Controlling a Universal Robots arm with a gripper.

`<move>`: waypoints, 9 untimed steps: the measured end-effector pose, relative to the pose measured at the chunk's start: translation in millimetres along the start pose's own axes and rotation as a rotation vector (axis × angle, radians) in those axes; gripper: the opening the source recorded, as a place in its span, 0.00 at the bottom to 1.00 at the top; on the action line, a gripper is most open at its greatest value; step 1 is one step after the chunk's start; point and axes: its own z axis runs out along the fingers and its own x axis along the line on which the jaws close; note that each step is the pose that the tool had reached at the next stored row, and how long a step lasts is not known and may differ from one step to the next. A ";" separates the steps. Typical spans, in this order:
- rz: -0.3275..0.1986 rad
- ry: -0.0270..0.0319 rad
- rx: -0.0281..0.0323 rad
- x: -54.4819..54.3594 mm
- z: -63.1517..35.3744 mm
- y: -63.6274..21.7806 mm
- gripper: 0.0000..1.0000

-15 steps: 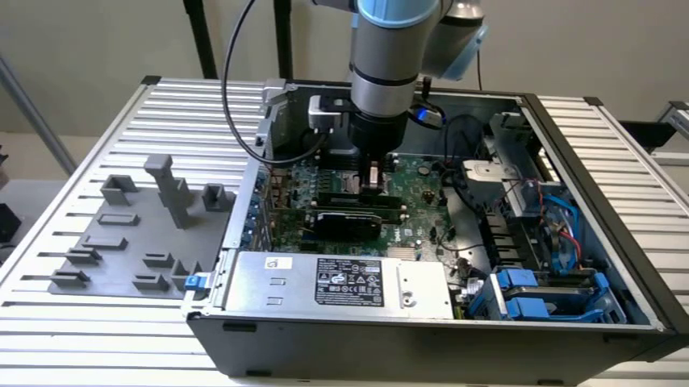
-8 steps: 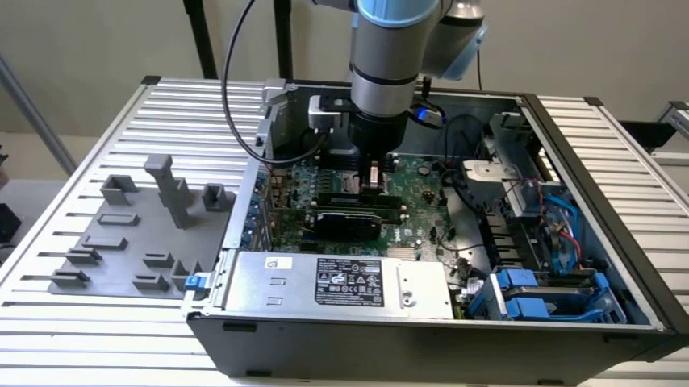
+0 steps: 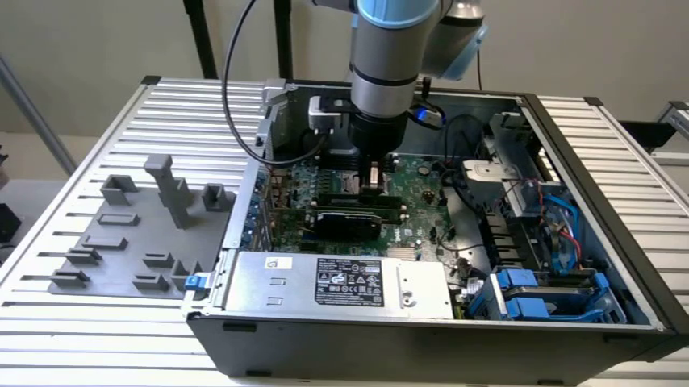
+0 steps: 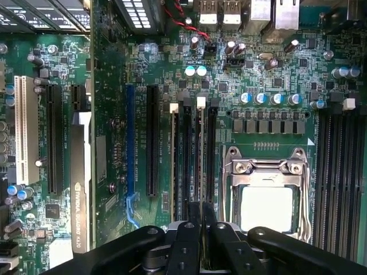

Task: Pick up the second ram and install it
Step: 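Press down the second ram until it locks into place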

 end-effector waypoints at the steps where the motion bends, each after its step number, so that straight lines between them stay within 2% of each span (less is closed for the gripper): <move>1: 0.000 0.0000 0.0002 0.0 0.3 0.0 0.00; 9: 0.000 0.0001 0.0020 0.1 4.0 0.0 0.00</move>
